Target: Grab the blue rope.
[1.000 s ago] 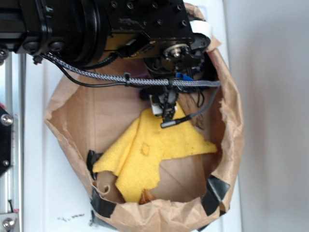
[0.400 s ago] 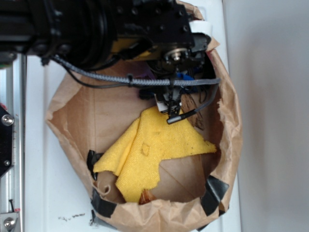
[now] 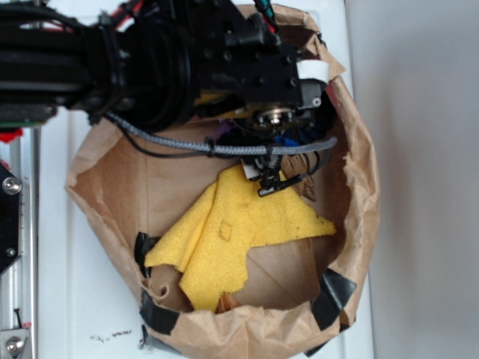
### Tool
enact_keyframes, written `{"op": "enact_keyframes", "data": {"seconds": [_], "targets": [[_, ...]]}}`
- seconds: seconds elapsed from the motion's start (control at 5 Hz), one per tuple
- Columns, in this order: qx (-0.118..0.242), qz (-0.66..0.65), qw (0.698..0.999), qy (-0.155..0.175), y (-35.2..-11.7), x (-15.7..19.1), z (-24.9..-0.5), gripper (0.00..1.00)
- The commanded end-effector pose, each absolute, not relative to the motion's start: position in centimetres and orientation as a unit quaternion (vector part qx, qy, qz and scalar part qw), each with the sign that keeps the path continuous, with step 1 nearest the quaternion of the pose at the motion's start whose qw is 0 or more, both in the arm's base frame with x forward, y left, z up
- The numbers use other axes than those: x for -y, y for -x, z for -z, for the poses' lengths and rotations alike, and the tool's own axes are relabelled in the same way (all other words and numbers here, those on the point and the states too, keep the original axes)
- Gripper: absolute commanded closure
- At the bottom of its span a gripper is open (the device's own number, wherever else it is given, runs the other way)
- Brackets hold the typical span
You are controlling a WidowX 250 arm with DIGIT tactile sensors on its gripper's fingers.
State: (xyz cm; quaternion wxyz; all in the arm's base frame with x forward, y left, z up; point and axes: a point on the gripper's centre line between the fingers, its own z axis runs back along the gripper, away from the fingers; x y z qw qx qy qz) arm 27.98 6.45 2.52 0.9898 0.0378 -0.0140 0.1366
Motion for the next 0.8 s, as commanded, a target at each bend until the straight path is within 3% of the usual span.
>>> {"op": "enact_keyframes", "data": {"seconds": [0.0,0.2,0.4,0.6], "targets": [[0.042,-0.138,0.989,-0.033,-29.0,-6.5,-4.7,1.0],[0.044,-0.133,0.99,-0.022,-28.9,-6.4,-5.9,1.0],[0.051,-0.128,0.991,-0.001,-28.3,-6.3,-8.7,1.0],[0.061,-0.132,0.989,-0.022,-28.0,-4.9,-12.3,1.0]]}}
